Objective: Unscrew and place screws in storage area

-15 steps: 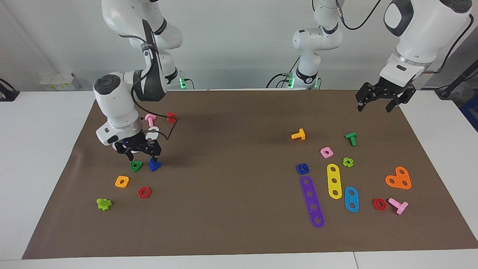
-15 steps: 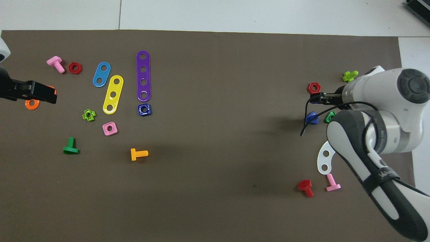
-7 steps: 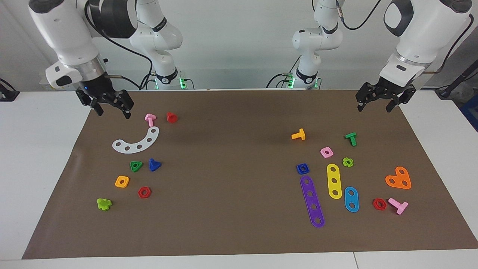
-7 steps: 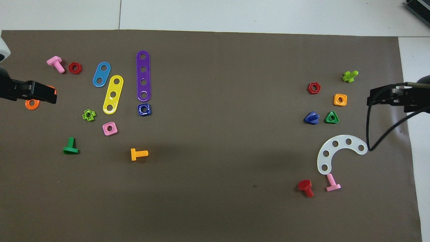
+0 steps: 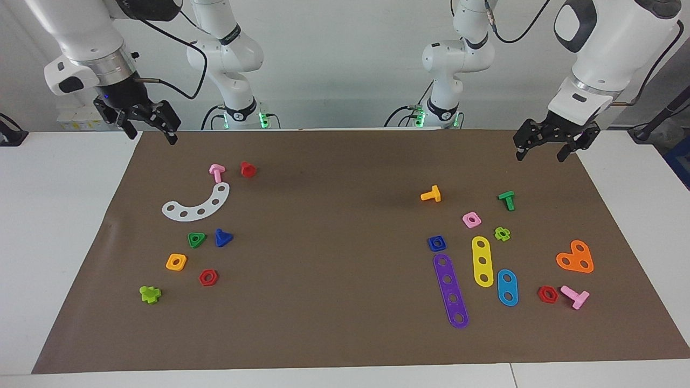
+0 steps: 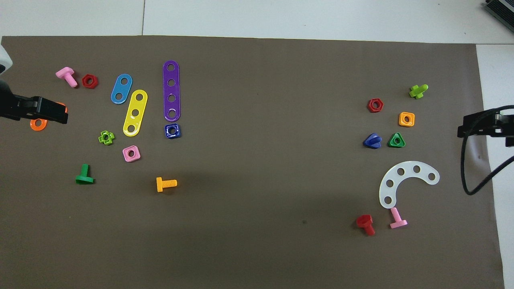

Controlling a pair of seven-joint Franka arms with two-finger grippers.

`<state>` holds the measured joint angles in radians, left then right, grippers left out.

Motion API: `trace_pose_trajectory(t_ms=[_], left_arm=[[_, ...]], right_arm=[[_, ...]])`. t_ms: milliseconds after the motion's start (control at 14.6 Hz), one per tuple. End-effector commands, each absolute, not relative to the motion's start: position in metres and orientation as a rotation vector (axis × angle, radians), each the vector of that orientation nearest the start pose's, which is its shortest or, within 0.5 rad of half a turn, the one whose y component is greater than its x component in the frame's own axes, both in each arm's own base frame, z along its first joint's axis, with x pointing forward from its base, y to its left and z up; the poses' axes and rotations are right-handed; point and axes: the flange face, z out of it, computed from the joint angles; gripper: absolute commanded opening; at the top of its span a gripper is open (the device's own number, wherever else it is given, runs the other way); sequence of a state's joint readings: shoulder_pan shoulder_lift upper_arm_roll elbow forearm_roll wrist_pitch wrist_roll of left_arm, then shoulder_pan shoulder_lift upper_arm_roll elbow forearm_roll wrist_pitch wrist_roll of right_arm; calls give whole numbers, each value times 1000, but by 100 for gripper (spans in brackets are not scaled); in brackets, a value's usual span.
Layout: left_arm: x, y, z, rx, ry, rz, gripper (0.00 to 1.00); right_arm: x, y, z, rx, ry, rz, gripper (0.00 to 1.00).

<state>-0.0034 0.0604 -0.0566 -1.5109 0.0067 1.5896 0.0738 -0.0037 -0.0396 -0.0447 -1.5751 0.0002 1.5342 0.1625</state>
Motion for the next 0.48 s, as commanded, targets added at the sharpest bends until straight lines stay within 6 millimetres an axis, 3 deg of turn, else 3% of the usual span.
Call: trace_pose_trajectory(t_ms=[0, 411], left_arm=[[565, -28, 623, -3113, 199, -21, 100], [565, -28, 623, -3113, 199, -21, 100]], right_arm=[[536, -27, 639, -3122, 332, 3, 100], [535, -21, 639, -3154, 307, 12, 100]])
